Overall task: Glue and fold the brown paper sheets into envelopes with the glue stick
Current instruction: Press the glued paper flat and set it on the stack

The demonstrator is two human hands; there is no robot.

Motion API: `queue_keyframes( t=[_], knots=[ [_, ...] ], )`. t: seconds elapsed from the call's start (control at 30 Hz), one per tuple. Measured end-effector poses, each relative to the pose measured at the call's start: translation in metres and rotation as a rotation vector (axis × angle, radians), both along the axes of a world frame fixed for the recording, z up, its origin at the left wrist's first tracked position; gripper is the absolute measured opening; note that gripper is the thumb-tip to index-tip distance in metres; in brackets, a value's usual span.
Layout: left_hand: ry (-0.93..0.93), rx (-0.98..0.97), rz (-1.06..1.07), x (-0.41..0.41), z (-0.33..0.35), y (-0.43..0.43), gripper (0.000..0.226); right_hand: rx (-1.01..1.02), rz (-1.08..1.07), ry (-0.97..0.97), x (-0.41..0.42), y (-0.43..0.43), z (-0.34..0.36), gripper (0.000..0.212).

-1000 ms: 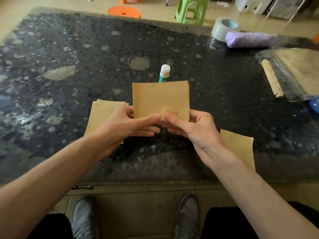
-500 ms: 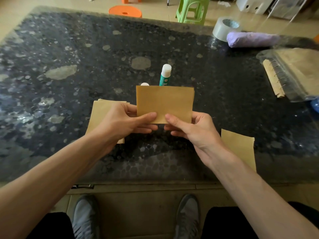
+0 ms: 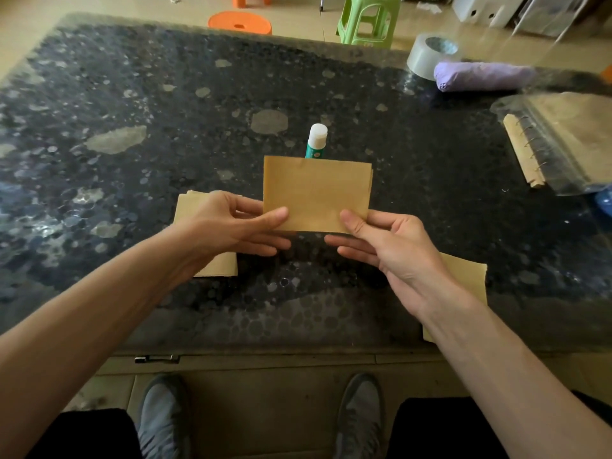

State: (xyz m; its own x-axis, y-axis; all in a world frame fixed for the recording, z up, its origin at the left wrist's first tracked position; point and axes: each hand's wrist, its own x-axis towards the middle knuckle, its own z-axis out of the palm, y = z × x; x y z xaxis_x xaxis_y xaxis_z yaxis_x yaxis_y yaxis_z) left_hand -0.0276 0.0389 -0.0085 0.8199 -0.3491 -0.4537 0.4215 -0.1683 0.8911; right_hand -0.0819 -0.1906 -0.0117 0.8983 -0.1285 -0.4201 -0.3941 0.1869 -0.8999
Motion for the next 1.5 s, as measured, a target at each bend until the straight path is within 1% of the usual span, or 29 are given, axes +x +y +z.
queue_keyframes(
  t=[0.07, 0.17, 0.3, 0.4, 0.5, 0.57, 0.67, 0.83, 0.93, 1.1, 1.23, 1.5],
  knots=[
    [-0.022, -0.008, 0.046, 0.005, 0.003, 0.005, 0.034, 0.02, 0.026, 0.014, 0.0, 0.0, 0.001, 0.024],
    [-0.048, 0.009, 0.103, 0.006, 0.002, 0.007, 0.029, 0.034, 0.036, 0.005, 0.0, -0.001, 0.001, 0.026],
    [-0.043, 0.014, 0.092, 0.005, 0.0, 0.005, 0.028, 0.004, -0.038, -0.004, 0.003, -0.003, 0.0, 0.024],
    [-0.053, -0.019, 0.113, 0.007, 0.001, 0.006, 0.031, -0.01, -0.027, 0.013, 0.002, -0.004, -0.002, 0.021],
    [-0.081, -0.045, 0.18, 0.007, 0.0, 0.007, 0.028, -0.008, -0.005, 0.031, 0.003, -0.003, -0.001, 0.021],
    [-0.088, -0.023, 0.179, 0.005, -0.001, 0.006, 0.026, -0.017, -0.001, 0.012, 0.003, -0.002, 0.0, 0.018],
    [-0.08, -0.005, 0.166, 0.003, -0.002, 0.004, 0.025, -0.046, -0.066, -0.014, 0.003, -0.002, 0.002, 0.011],
    [-0.077, -0.053, 0.194, 0.003, -0.001, 0.002, 0.023, -0.064, -0.078, 0.013, 0.003, -0.003, -0.002, 0.02],
    [-0.083, -0.035, 0.206, 0.003, -0.003, 0.002, 0.021, -0.061, -0.085, 0.021, 0.004, -0.002, -0.001, 0.014],
    [-0.081, -0.019, 0.202, 0.002, -0.005, 0.0, 0.018, -0.106, -0.142, 0.009, 0.006, -0.002, -0.002, 0.015],
    [-0.093, -0.011, 0.204, 0.001, -0.004, -0.001, 0.018, -0.113, -0.106, 0.01, 0.005, -0.004, -0.001, 0.018],
    [-0.151, 0.034, 0.135, -0.002, -0.001, -0.01, 0.017, -0.224, 0.052, -0.05, 0.003, -0.018, 0.004, 0.024]
  ],
)
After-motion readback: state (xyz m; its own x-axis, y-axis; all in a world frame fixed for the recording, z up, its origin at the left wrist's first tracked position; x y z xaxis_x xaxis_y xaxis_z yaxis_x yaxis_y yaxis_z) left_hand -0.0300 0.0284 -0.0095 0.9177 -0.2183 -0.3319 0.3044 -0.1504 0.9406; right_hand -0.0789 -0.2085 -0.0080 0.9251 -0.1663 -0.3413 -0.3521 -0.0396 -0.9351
